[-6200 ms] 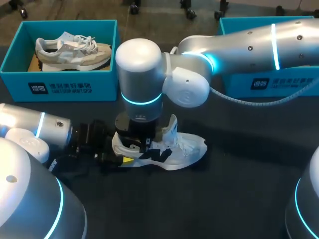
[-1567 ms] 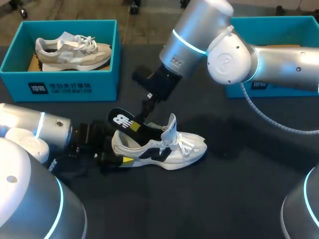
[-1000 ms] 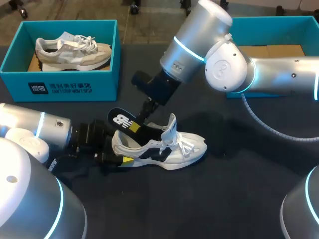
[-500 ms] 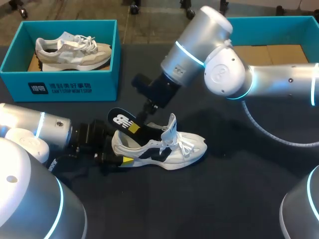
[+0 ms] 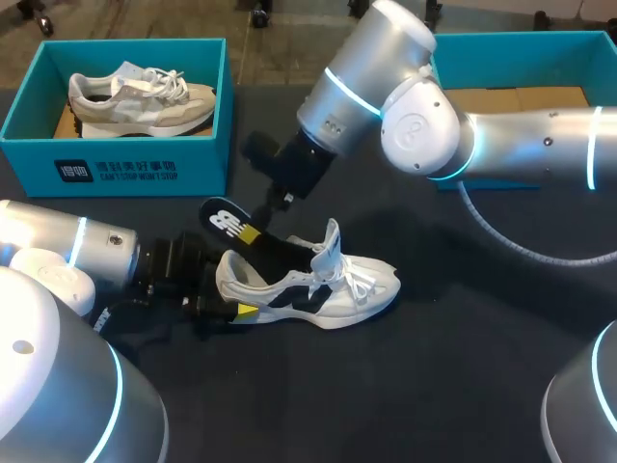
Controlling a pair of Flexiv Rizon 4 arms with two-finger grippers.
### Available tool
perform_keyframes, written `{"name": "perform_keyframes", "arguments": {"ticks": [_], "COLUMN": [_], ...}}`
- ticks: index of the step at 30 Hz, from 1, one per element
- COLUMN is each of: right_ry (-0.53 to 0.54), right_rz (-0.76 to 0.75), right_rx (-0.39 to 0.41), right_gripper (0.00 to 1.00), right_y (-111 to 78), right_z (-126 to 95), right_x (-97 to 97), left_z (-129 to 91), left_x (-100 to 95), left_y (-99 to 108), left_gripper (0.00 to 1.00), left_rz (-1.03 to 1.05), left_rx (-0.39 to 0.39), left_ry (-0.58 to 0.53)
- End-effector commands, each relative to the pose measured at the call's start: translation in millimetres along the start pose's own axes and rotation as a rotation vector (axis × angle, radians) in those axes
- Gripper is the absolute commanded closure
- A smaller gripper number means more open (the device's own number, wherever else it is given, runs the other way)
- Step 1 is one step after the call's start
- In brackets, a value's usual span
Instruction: Take the shoe out of the shoebox, open the shoe tongue, remove and reinsert the insole, then place the shoe into the shoebox
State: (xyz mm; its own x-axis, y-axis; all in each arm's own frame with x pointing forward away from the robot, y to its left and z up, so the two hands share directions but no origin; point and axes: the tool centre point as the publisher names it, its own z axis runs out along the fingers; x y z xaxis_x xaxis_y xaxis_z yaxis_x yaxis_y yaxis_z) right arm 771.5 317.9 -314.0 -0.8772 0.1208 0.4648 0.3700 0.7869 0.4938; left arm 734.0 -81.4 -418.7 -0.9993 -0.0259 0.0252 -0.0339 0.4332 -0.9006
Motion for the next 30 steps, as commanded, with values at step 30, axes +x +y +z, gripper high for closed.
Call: {"name": "perform_keyframes", "arguments": {"ticks": [30], "right_ry": [-0.467], "right_rz": [-0.161], "right_rx": [-0.415], "right_gripper": [1.0], "right_y": [54.2], "right_z": [-90], "right_x": [4.8], "left_z": [2], "left_x": [0.1], "left_y": [2], "left_gripper": [1.0], "left_rz": [0.0], "left_rx": [0.0], "left_ry": [-0.003]}}
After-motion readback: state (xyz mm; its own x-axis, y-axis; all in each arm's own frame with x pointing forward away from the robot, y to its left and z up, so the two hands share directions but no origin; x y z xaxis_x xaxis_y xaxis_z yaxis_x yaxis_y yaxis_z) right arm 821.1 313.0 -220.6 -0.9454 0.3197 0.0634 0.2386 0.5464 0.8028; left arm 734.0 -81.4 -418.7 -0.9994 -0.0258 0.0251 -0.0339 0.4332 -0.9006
